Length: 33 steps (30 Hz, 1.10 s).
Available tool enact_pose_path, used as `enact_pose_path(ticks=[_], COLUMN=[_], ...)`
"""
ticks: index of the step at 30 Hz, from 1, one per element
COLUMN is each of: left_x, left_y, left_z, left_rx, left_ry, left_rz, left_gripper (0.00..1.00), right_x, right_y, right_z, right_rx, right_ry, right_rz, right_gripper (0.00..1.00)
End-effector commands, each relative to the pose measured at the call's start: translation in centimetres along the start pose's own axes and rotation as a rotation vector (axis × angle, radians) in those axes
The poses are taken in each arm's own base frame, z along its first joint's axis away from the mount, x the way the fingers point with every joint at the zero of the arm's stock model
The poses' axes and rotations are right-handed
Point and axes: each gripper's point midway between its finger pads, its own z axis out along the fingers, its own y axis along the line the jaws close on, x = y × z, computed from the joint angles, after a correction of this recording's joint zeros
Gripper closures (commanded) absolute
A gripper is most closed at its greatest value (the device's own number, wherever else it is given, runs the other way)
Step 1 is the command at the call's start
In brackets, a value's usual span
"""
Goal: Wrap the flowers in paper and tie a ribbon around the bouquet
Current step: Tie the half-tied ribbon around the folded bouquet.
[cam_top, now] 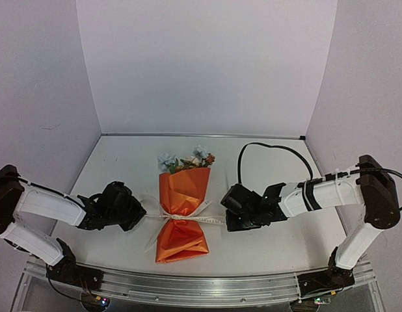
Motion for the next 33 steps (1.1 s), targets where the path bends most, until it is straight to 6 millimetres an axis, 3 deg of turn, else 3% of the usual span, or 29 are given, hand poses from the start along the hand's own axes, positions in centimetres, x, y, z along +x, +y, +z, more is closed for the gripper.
enact_pose_path(ticks=[1,6,11,15,33], left_x=[-1.9,-2.6,-4.0,-4.8,-8.6], left_y=[0.7,-0.2,1.5,1.6,3.0], left_z=[-0.9,-0.9,-1.0,-1.2,-1.4], left_rx=[-0.047,-0.043,-0.07,-0.09,-0.123], left_ry=[-0.048,-0.053,-0.061,-0.072,-0.082], left_rz=[0.158,0.267,0.281,0.338,0.394], left_gripper=[1.0,1.0,1.0,1.0,1.0], right_x=[0.6,1.0,1.8,2.1,1.7], right_y=[-2.4,-3.0,-5.5,-6.4,-8.9], right_z=[0.6,0.9,1.3,1.5,1.8], right_rx=[0.079,0.104,0.149,0.159,0.164], right_ry=[0.008,0.024,0.051,0.061,0.08], right_rz=[0.051,0.065,0.118,0.146,0.261], right_gripper=[1.0,1.0,1.0,1.0,1.0])
